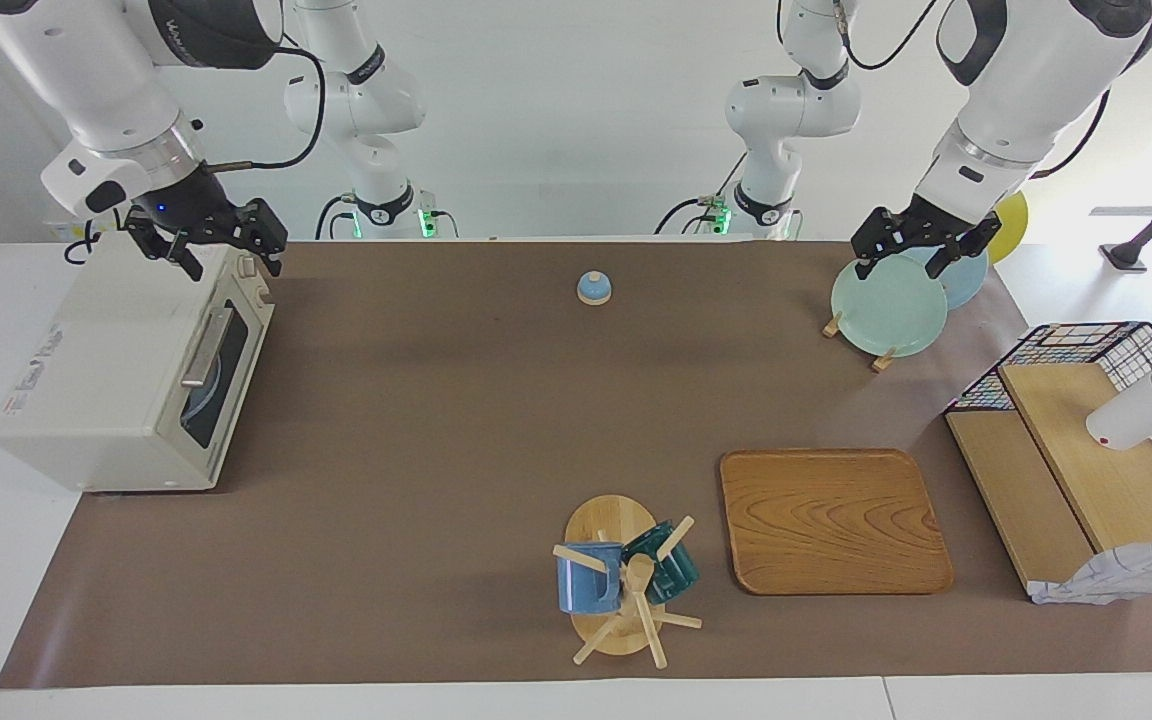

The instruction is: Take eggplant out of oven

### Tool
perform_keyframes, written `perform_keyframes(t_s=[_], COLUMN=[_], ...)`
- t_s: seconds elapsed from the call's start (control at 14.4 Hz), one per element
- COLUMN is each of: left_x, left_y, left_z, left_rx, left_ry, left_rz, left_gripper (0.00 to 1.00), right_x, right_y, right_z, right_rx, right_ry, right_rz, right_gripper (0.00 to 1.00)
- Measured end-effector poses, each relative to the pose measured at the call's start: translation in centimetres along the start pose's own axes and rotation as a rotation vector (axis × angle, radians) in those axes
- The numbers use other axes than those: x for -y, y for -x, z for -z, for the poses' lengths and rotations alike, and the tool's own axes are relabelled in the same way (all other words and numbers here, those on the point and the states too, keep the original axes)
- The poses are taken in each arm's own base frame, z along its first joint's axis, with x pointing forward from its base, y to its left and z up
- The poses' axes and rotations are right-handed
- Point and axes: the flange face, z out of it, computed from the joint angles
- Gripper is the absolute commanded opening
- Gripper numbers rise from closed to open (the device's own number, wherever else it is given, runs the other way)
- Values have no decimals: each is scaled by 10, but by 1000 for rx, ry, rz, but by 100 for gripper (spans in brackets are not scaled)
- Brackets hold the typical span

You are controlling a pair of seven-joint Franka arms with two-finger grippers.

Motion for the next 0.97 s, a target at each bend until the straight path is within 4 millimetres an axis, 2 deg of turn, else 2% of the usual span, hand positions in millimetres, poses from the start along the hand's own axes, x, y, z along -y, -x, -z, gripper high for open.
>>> perform_keyframes(t_s=[0.42, 0.48, 0.55, 0.62, 0.83, 0.97], left_x=[0, 0, 0, 0, 0, 0], left_y=[0, 0, 0, 0, 0, 0], left_z=[0, 0, 0, 0, 0, 0], left_rx=[0, 0, 0, 0, 0, 0], left_ry=[0, 0, 0, 0, 0, 0], left_rz=[0, 0, 0, 0, 0, 0], left_gripper=[100, 100, 100, 100, 100, 100], right_x=[-3, -5, -6, -7, -7, -14], right_y=[1, 2, 4, 5, 4, 6], right_z=[0, -1, -3, -3, -10, -29], right_rx=[2, 13, 32, 39, 26, 5], right_ry=[-1, -2, -4, -4, -2, 21], right_rz=[-6, -9, -11, -12, -10, -14], right_gripper=[100, 92, 15, 0, 0, 0])
